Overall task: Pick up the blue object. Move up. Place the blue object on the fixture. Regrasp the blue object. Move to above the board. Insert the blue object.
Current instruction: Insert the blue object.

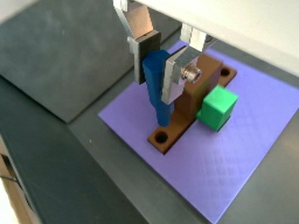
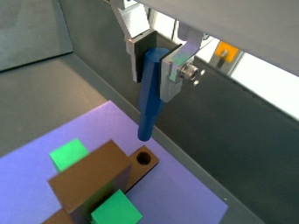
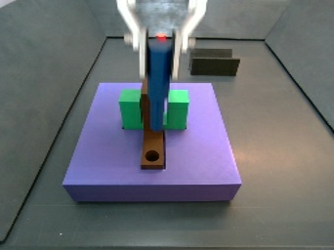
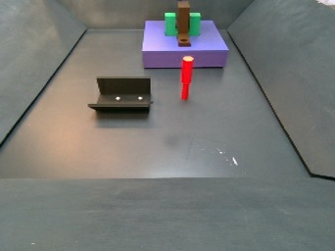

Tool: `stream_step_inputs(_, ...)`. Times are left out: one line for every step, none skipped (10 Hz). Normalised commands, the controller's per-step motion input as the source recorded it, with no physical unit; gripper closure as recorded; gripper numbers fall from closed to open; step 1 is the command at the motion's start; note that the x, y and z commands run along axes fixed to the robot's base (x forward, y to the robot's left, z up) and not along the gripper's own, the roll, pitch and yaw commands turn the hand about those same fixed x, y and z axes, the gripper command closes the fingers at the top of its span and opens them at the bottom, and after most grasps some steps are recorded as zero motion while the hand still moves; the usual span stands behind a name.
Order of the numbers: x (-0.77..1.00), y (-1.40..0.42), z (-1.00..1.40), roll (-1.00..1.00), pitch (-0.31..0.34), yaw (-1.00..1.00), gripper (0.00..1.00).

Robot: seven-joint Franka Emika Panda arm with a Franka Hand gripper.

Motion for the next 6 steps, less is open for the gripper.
stream_step_inputs(0.0, -0.13, -0.49, 0.0, -0.18, 0.13, 1.0)
stream_step_inputs(0.0, -0.11, -0.38, 0.01, -0.147, 0.13, 1.0)
stream_step_inputs(0.0, -0.09, -0.23, 0.07, -0.07, 0.12, 1.0)
stream_step_inputs(0.0, -0.1, -0.15, 0.09, -0.031, 0.11, 1.0)
stream_step_inputs(0.05, -0.09, -0.08, 0.12, 0.0, 0.11, 1.0)
stream_step_inputs(0.04, -0.03, -0.1, 0.12, 0.0, 0.13, 1.0)
